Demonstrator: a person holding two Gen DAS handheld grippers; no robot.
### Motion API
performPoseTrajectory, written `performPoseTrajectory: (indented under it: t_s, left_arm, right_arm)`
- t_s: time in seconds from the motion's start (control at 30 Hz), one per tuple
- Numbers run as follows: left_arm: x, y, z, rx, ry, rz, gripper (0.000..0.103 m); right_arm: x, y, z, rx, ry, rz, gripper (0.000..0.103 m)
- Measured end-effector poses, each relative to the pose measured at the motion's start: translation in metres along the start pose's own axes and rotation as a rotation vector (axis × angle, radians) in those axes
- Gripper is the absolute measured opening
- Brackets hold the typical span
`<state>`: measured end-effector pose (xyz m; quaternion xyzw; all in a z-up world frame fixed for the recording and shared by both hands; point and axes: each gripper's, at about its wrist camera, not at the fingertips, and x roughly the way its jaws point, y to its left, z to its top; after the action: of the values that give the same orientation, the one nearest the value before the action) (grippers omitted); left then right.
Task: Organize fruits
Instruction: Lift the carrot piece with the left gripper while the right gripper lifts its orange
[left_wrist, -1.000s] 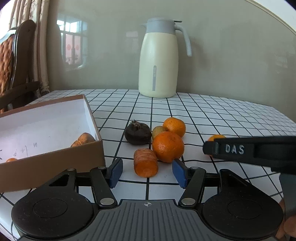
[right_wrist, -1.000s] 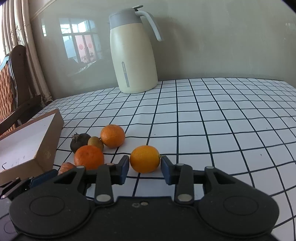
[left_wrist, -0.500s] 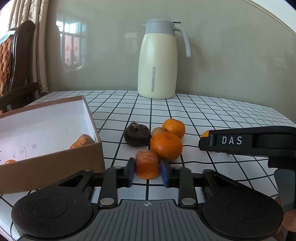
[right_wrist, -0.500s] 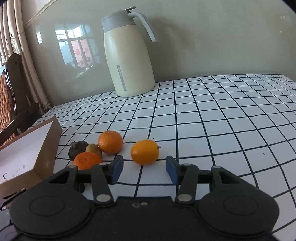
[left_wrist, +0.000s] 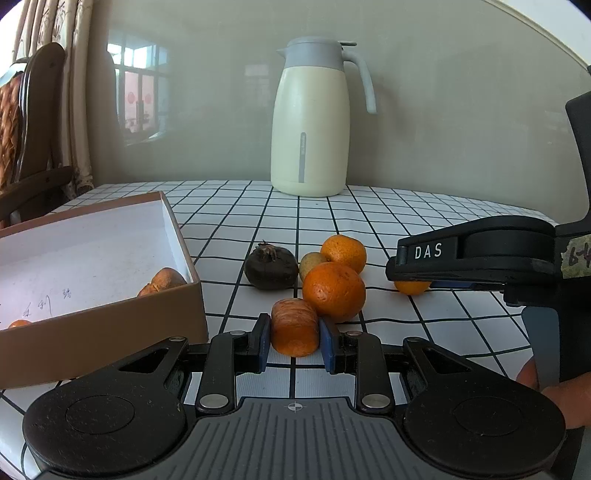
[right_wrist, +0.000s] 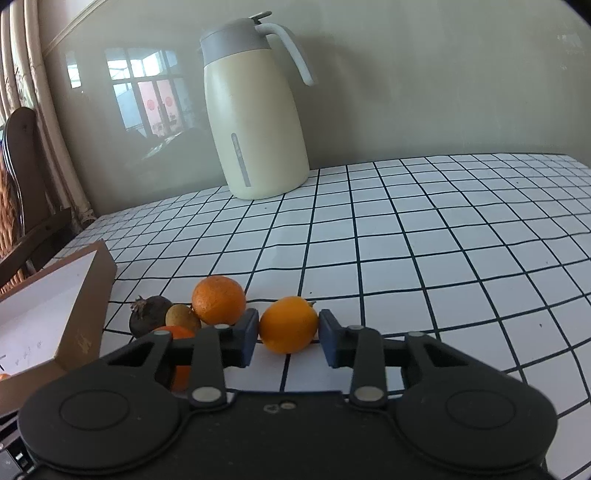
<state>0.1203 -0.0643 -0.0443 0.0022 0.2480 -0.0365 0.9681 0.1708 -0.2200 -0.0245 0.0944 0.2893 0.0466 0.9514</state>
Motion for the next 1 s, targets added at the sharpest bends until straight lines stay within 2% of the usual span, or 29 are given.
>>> performPoseTrajectory:
  t_s: [0.43,0.73,1.0]
  left_arm:
    - [-0.006,0.003,-0.001,-0.027,0.009,-0.031,0.028]
    - [-0.027,0.009,-0.005,-0.012,-0.003,-0.061,0.028]
    - [-0.045,0.018,-0.009,0.002,-0.012,-0.062,0.028]
  right_arm:
    - [-0.032,0.001,-0.015,-0.042,-0.011,0.030,0.026]
    - [-0.069,0.002,-0.025,-0.063,-0.035,0.055,0.026]
    - [-0.086,0.011,-0.041,-0.070,-0.027,0.073,0.026]
